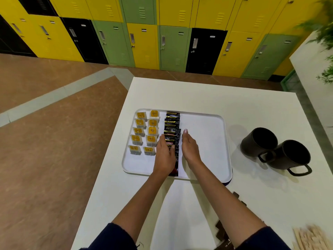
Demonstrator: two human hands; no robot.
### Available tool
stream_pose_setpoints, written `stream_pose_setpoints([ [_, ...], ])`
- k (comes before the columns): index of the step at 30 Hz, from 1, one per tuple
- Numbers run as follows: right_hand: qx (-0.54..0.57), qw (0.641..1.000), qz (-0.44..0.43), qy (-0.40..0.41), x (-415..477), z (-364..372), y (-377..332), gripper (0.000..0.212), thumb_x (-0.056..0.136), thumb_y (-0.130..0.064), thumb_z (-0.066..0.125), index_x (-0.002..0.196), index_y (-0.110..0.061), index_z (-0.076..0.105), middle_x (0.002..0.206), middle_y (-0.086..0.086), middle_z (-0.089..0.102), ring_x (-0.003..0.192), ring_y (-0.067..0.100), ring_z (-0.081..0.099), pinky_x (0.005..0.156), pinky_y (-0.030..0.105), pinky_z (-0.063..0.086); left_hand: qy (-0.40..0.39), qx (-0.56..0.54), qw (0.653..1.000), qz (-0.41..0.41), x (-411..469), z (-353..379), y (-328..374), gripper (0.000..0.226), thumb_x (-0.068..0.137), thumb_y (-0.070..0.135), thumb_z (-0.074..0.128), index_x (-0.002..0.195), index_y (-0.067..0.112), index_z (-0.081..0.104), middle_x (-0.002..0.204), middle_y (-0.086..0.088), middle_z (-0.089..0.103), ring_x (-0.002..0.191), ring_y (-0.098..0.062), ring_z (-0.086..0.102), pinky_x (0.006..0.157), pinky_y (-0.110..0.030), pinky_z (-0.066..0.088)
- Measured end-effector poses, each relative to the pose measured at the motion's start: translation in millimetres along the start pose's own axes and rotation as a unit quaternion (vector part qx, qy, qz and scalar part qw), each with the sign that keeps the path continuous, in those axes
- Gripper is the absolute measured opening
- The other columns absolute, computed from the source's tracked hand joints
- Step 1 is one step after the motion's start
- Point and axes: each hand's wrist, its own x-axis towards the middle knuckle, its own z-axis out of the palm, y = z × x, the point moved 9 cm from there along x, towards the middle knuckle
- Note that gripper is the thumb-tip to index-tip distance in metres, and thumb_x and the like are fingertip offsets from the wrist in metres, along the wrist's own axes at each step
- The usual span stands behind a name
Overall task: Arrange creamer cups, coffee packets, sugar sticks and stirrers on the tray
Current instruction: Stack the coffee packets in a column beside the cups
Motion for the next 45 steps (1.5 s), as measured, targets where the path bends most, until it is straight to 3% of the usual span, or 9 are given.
stream_pose_setpoints([
  [4, 0.006, 1.000, 0.020, -0.016, 7, 8, 4, 0.061, 0.099, -0.054, 0.012, 0.126, -0.022, 0.057, 0.125, 0.006, 0.061, 0.118, 0.022, 0.055, 0.093, 0.031, 0.040, 0.008, -0.013, 1.000, 0.001, 10, -2, 5, 0.046, 0.096, 0.013, 0.044, 0.140, 0.006, 0.032, 0.133, -0.010, 0.045, 0.121, -0.019, 0.041, 0.099, -0.025, 0.035],
  [8, 0.020, 0.999, 0.025, -0.014, 11, 11, 6, 0.065, 0.096, -0.059, 0.010, 0.125, -0.027, 0.058, 0.123, 0.001, 0.064, 0.115, 0.020, 0.057, 0.101, 0.040, 0.042, -0.003, -0.032, 0.999, 0.017, 20, 1, 8, 0.045, 0.093, 0.008, 0.046, 0.136, 0.007, 0.037, 0.127, -0.009, 0.050, 0.118, -0.020, 0.046, 0.101, -0.034, 0.040],
  [19, 0.041, 0.998, 0.032, -0.036, 14, 17, 7, 0.065, 0.095, -0.061, 0.008, 0.130, -0.030, 0.054, 0.125, 0.000, 0.062, 0.116, 0.018, 0.056, 0.101, 0.035, 0.041, 0.009, -0.052, 0.999, -0.002, 21, -1, 7, 0.050, 0.089, 0.004, 0.051, 0.136, 0.009, 0.037, 0.126, -0.010, 0.050, 0.119, -0.021, 0.047, 0.102, -0.033, 0.040],
  [27, 0.052, 0.997, 0.043, -0.045, 12, 25, 7, 0.074, 0.090, -0.068, 0.005, 0.128, -0.030, 0.056, 0.122, 0.002, 0.065, 0.113, 0.018, 0.060, 0.098, 0.034, 0.044, -0.005, -0.071, 0.997, 0.001, 23, -3, 7, 0.052, 0.085, 0.006, 0.055, 0.134, 0.013, 0.038, 0.125, -0.007, 0.052, 0.118, -0.022, 0.051, 0.100, -0.046, 0.045],
  [33, 0.065, 0.996, 0.041, -0.036, 7, 12, 6, 0.069, 0.095, -0.059, 0.007, 0.125, -0.022, 0.057, 0.125, 0.007, 0.061, 0.110, 0.018, 0.056, 0.091, 0.029, 0.040, 0.003, -0.052, 0.998, 0.032, 8, -8, 18, 0.051, 0.088, -0.003, 0.047, 0.136, 0.007, 0.034, 0.129, -0.009, 0.048, 0.118, -0.016, 0.045, 0.100, -0.027, 0.038],
  [36, 0.068, 0.996, 0.050, -0.016, 1, 1, 11, 0.070, 0.095, -0.059, 0.009, 0.141, -0.019, 0.042, 0.143, 0.007, 0.047, 0.131, 0.022, 0.045, 0.105, 0.032, 0.035, -0.004, -0.022, 0.999, 0.048, -10, -2, 17, 0.057, 0.091, -0.002, 0.042, 0.145, 0.006, 0.023, 0.149, -0.011, 0.032, 0.138, -0.020, 0.030, 0.115, -0.033, 0.027],
  [39, 0.082, 0.995, 0.050, 0.000, -14, -10, 16, 0.076, 0.090, -0.068, 0.010, 0.147, -0.022, 0.030, 0.153, 0.003, 0.034, 0.140, 0.021, 0.033, 0.116, 0.044, 0.027, -0.001, 0.003, 0.999, 0.054, -34, -1, 19, 0.060, 0.095, 0.001, 0.037, 0.149, 0.008, 0.011, 0.158, -0.007, 0.010, 0.147, -0.017, 0.008, 0.116, -0.020, 0.009],
  [41, 0.089, 0.995, 0.042, 0.022, -26, -22, 21, 0.074, 0.091, -0.067, 0.013, 0.145, -0.021, 0.036, 0.149, 0.002, 0.041, 0.137, 0.020, 0.039, 0.115, 0.045, 0.030, 0.006, 0.003, 0.997, 0.072, -50, -5, 26, 0.057, 0.095, 0.000, 0.036, 0.148, 0.007, 0.015, 0.157, -0.008, 0.014, 0.146, -0.018, 0.012, 0.116, -0.022, 0.012],
  [45, 0.097, 0.995, 0.019, 0.034, -58, -49, 33, 0.056, 0.099, -0.053, 0.024, 0.125, -0.015, 0.055, 0.116, 0.002, 0.062, 0.108, 0.017, 0.059, 0.101, 0.038, 0.044, -0.005, 0.013, 0.996, 0.093, -83, -5, 29, 0.045, 0.096, 0.007, 0.040, 0.140, 0.007, 0.034, 0.139, -0.011, 0.043, 0.128, -0.023, 0.042, 0.107, -0.036, 0.039],
])
